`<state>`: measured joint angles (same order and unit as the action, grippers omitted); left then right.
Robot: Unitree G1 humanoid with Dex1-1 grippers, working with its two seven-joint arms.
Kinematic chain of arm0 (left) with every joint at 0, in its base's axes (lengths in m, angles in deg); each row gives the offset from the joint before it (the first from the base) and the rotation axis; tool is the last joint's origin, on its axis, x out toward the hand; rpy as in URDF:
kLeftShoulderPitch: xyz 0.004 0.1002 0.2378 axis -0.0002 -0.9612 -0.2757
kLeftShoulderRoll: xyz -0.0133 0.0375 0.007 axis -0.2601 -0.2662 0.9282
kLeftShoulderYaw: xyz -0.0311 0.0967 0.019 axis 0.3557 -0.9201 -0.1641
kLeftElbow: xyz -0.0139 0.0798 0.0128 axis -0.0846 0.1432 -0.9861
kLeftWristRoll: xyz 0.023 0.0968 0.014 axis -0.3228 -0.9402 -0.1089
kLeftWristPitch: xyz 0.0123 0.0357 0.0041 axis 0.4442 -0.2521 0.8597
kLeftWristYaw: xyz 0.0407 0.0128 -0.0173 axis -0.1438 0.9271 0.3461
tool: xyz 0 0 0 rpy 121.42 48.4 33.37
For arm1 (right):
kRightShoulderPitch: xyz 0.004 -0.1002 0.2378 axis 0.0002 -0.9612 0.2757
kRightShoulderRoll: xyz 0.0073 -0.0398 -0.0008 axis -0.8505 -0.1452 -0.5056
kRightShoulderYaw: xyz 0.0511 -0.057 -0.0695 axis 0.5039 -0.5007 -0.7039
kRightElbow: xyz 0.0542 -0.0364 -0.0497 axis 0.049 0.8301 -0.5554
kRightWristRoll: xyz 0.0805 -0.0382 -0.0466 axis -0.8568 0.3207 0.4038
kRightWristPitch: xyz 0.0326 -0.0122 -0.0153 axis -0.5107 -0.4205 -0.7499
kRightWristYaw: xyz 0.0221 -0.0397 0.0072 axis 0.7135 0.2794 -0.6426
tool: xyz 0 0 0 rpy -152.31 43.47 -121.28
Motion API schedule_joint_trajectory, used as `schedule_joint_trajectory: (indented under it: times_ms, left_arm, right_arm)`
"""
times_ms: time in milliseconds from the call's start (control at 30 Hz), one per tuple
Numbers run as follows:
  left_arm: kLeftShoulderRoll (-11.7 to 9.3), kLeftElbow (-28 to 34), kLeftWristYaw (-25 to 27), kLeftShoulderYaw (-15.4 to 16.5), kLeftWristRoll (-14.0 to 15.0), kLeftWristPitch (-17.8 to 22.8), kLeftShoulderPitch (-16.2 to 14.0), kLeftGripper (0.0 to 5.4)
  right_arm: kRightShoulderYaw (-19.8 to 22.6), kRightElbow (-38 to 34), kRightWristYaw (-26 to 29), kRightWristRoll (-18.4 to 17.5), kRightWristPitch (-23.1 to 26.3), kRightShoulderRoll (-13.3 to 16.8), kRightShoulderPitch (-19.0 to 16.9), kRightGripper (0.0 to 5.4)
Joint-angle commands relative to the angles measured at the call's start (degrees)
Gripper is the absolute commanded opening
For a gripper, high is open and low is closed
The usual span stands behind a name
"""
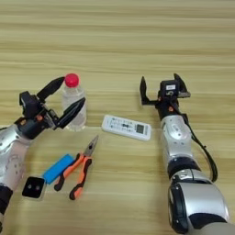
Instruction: Move the objects on the table
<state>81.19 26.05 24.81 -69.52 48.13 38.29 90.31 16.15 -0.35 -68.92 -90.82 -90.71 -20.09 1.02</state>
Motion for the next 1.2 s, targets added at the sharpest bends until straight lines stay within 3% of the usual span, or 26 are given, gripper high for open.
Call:
schedule_joint_trajectory:
  times_ms: [33, 467, 833, 1200]
  left_arm:
    - [-0.41, -1.74, -1.16, 0.06, -1.63, 1.19, 1.70, 5.38]
    - [-0.94, -4.90, -2.17, -0.26, -3.66, 2.69, 3.40, 5.38]
    - [-1.48, -8.57, -4.75, -1.20, -8.24, 3.14, 4.32, 5.38]
    - [-1.31, -9.81, -5.65, -1.22, -9.91, 2.55, 4.56, 4.43]
  right_arm:
    - [-0.12, 0.15, -0.02, 0.36, 0.12, -0.06, 0.98, 5.40]
    - [-0.11, 0.52, -0.21, 0.54, 0.22, -0.22, 1.24, 5.40]
    - [0.04, 0.64, -0.26, 0.69, 0.18, -0.33, 1.31, 5.40]
    - [0.12, 0.54, -0.10, 0.59, 0.09, -0.27, 1.20, 5.40]
